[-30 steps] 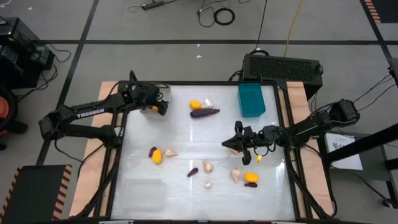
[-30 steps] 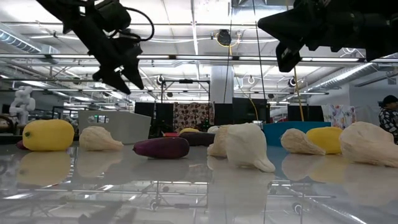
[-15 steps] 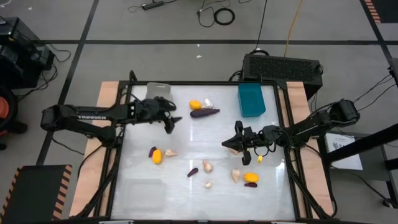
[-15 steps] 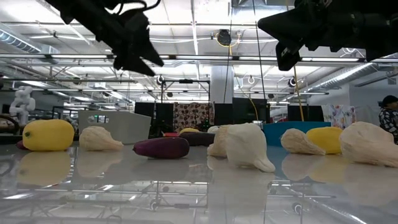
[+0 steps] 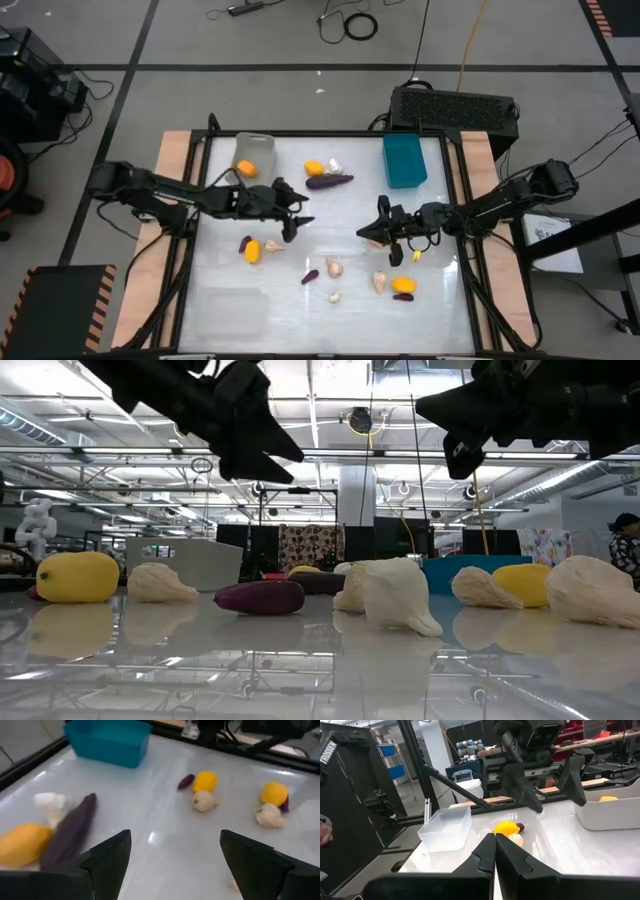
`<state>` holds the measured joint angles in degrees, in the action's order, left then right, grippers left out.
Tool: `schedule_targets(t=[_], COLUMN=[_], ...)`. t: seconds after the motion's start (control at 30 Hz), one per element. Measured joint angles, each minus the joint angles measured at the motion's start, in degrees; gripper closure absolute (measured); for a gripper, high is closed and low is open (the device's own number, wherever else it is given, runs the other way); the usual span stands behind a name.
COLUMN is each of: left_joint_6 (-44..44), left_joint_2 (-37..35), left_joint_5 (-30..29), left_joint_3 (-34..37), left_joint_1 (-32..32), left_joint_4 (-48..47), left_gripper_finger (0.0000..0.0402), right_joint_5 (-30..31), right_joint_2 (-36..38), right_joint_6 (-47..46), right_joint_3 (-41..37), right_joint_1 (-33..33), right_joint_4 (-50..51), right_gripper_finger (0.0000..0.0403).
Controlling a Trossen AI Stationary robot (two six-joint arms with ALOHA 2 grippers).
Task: Sort produce into baskets
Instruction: Put the lemon into the gray bin
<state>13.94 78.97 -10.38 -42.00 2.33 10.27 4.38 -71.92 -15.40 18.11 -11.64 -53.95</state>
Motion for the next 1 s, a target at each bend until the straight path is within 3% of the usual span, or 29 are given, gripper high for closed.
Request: schedule_targets(t=[0.4, 0.53, 0.83, 1.0], left_joint_6=[-5.67, -5.48, -9.80, -10.28], left_joint_2=[15.06, 18.96, 21.14, 22.73], left_joint_5=[-2.37, -2.11, -1.83, 4.79], left_joint_3=[-14.31, -16.66, -20.92, -24.54], left_joint_1=[2.26, 2.25, -0.45, -0.72], left_joint_4=[-7.31, -7.95, -8.38, -4.62], left_gripper_finger=[0.0089, 0.0089, 0.0089, 0.0089], right_joint_5=[-0.40, -4.34, -7.52, -7.56], right_joint_2=[0.02, 0.02, 0.39, 0.95], right_joint_6=[-2.24, -3.52, -7.43, -6.47], right_joint_3=[0.02, 0.02, 0.02, 0.02], right_joint_1=[-0.11, -0.09, -0.11, -0.11], right_joint_4=[1.91, 2.88, 6.18, 7.71], right_gripper_finger=[0.0399, 0.0399, 0.0399, 0.0399])
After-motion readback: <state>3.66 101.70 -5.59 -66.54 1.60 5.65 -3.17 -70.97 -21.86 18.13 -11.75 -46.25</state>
